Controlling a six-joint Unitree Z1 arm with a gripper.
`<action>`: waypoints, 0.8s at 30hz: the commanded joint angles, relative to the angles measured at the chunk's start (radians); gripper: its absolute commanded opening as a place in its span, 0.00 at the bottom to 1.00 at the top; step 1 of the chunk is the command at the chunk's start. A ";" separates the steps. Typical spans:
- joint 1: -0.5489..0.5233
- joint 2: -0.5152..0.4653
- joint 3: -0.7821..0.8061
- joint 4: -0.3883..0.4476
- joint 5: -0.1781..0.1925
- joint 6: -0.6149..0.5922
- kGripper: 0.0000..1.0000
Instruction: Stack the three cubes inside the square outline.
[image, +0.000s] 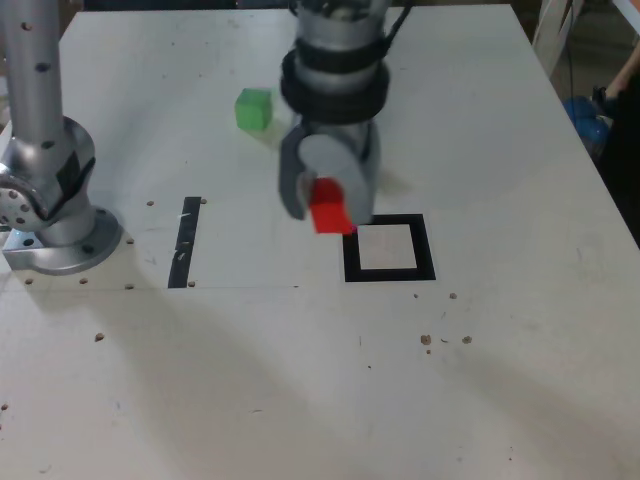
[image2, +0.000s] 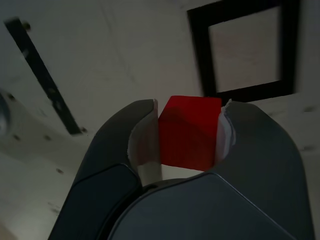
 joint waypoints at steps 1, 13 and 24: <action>0.009 0.034 -0.026 0.002 0.005 -0.037 0.17; 0.026 0.183 -0.127 -0.012 0.008 -0.082 0.17; 0.088 0.244 -0.141 -0.005 0.035 -0.024 0.17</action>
